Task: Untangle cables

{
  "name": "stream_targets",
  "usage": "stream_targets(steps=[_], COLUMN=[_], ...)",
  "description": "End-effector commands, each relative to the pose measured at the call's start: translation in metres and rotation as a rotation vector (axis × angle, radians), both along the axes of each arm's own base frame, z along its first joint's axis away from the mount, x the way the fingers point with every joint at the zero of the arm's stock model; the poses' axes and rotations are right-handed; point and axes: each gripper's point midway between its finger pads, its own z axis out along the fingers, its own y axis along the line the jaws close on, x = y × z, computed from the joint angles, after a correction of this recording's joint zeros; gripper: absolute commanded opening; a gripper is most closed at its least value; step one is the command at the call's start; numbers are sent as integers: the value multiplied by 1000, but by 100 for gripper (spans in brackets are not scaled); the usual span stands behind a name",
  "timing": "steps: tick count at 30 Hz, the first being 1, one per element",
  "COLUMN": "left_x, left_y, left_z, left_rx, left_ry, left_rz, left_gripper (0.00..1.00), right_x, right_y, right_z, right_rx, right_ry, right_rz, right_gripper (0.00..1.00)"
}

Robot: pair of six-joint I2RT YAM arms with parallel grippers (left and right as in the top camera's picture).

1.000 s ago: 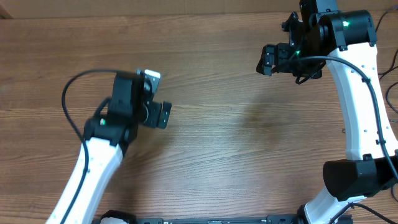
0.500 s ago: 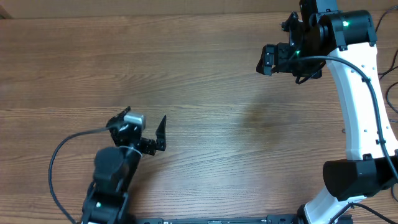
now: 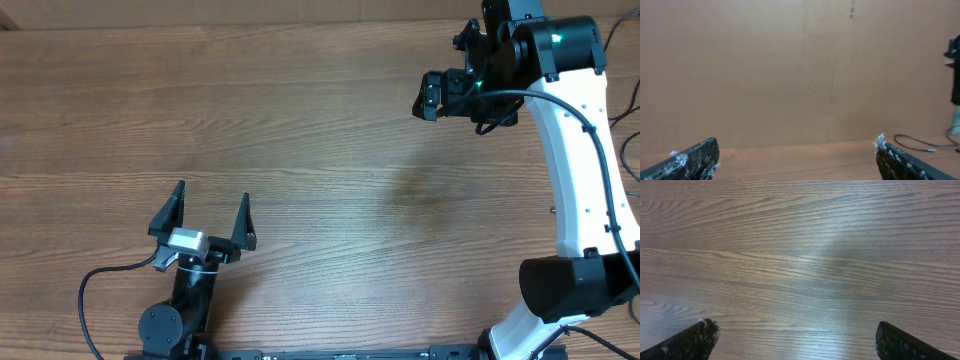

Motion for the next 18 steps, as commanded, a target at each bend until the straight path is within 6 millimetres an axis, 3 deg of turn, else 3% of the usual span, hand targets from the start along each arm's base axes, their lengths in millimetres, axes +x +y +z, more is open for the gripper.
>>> stream_targets(steps=[1, 6, 18], left_x=[-2, 1, -2], left_y=[13, 25, 58], left_z=[-2, -21, -90], left_rx=[-30, -54, -119], left_ry=[5, 86, 361], left_rz=[50, 91, 219], left_gripper=[99, 100, 100], right_x=[0, 0, 0], right_y=[0, 0, 0], right_z=[5, 5, 5], right_rx=[-4, -4, -4], right_ry=[-17, -17, -17], right_rz=[-3, -3, -3], right_gripper=[100, 100, 100])
